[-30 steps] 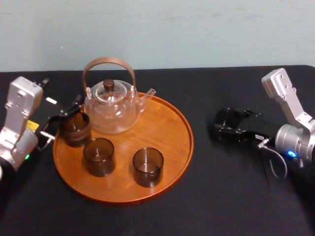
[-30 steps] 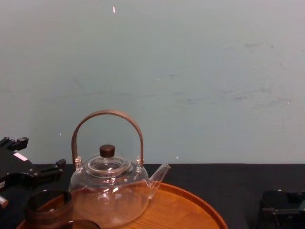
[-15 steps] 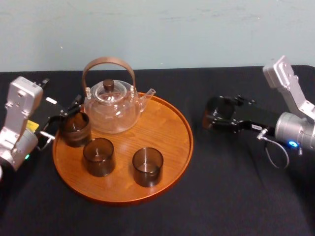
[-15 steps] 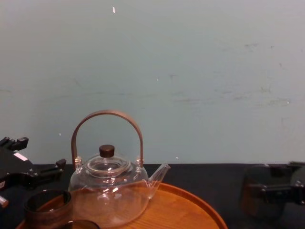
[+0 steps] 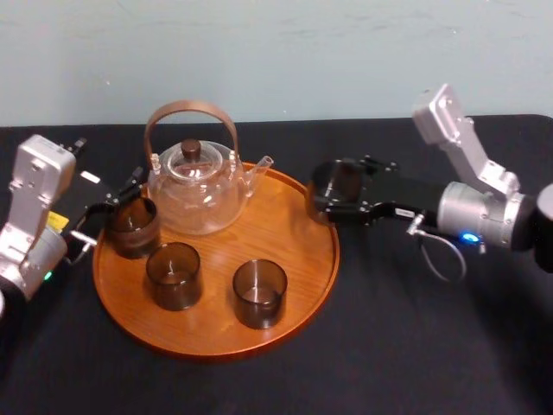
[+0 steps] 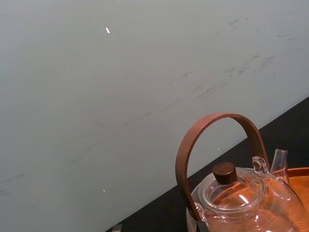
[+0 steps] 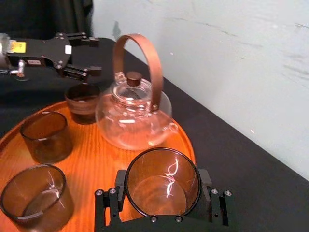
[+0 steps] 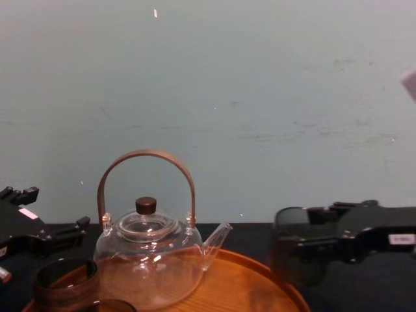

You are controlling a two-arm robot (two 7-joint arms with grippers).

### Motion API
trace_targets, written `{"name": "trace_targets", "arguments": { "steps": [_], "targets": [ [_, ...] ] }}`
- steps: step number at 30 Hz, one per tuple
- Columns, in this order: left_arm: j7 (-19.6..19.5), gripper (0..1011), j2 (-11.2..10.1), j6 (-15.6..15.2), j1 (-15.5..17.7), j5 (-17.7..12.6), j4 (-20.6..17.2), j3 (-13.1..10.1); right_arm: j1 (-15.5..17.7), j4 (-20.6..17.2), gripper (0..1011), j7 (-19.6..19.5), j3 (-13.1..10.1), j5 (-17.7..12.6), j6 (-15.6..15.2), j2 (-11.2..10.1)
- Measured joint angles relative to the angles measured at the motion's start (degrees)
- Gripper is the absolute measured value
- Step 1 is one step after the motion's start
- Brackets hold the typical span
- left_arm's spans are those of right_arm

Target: Pick up the glass from the table and place it on the tray.

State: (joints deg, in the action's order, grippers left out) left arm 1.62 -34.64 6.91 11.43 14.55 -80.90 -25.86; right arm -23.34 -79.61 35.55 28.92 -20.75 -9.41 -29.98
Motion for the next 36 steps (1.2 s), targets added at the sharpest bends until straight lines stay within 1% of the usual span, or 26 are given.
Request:
{"name": "trace_targets", "arguments": {
  "steps": [8, 17, 18, 27, 36],
  "targets": [
    [0.0, 1001, 0.0, 0.0, 0.0, 0.0, 0.0, 0.0, -2.77, 3.32, 904, 1.01, 3.08, 0.85, 1.47, 2.62],
    [0.0, 1002, 0.0, 0.0, 0.0, 0.0, 0.0, 0.0, -4.85, 7.63, 904, 1.66, 5.35, 1.6, 2.64, 5.18],
    [0.0, 1002, 0.0, 0.0, 0.0, 0.0, 0.0, 0.0, -4.85, 7.63, 904, 1.66, 5.35, 1.6, 2.64, 5.18],
    [0.0, 1001, 0.0, 0.0, 0.0, 0.0, 0.0, 0.0, -5.95, 11.61, 904, 1.76, 6.61, 2.67, 3.77, 7.08],
    [0.0, 1001, 0.0, 0.0, 0.0, 0.0, 0.0, 0.0, -6.32, 14.14, 904, 1.77, 6.95, 3.34, 4.36, 8.19]
  ]
}}
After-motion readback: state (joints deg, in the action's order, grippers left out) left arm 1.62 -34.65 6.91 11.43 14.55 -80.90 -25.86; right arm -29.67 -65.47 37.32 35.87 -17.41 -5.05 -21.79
